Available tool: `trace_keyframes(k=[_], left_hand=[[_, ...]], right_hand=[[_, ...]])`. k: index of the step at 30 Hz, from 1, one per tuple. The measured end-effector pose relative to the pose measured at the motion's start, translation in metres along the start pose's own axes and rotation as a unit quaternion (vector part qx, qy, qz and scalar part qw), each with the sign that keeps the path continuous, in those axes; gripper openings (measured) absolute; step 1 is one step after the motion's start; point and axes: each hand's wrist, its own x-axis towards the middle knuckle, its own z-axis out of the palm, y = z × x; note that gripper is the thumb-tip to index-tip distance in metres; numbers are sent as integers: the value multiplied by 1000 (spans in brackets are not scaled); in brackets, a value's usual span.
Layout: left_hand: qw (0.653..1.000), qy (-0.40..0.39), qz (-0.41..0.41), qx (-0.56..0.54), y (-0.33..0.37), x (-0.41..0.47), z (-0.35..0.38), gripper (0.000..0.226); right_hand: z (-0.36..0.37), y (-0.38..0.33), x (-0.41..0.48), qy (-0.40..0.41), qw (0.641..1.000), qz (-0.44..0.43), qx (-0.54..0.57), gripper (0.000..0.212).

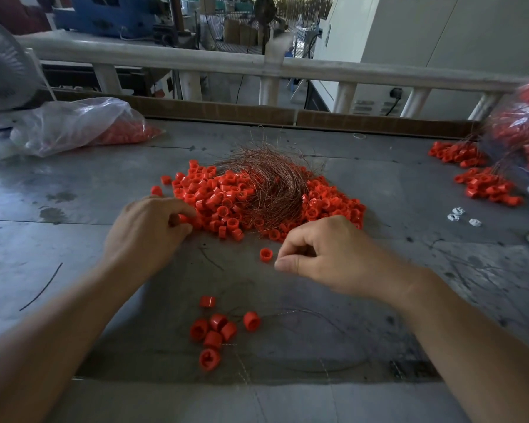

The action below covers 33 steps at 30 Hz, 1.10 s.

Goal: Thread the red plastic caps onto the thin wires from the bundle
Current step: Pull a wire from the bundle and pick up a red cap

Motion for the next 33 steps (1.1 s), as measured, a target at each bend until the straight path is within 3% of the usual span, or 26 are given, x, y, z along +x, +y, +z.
trace_keyframes(k=[3, 5, 8, 10, 15, 21, 25, 33], left_hand=[[999, 17, -27, -34, 3, -1, -4, 24], [988, 21, -64, -139, 8, -4, -9, 19], [910, -35, -133, -392, 24, -11, -18, 25], [882, -72, -133, -447, 32, -17, -19, 23], [863, -127, -103, -477, 43, -26, -17, 24], [855, -136, -83, -493, 42, -28, -14, 28], [856, -142, -68, -492, 40, -27, -13, 24], [933, -126, 86, -326, 40, -31, -11, 29]], right_hand=[[1, 9, 4, 94, 995, 8, -33, 8], [3, 14, 8, 144, 988, 9, -47, 14], [10, 19, 11, 143, 987, -6, -72, 31], [15, 20, 13, 137, 985, -19, -100, 33], [18, 20, 15, 156, 978, -45, -128, 12], [19, 22, 15, 145, 983, -42, -107, 23], [19, 20, 15, 151, 982, -56, -100, 14], [10, 15, 11, 253, 963, -89, -25, 10]])
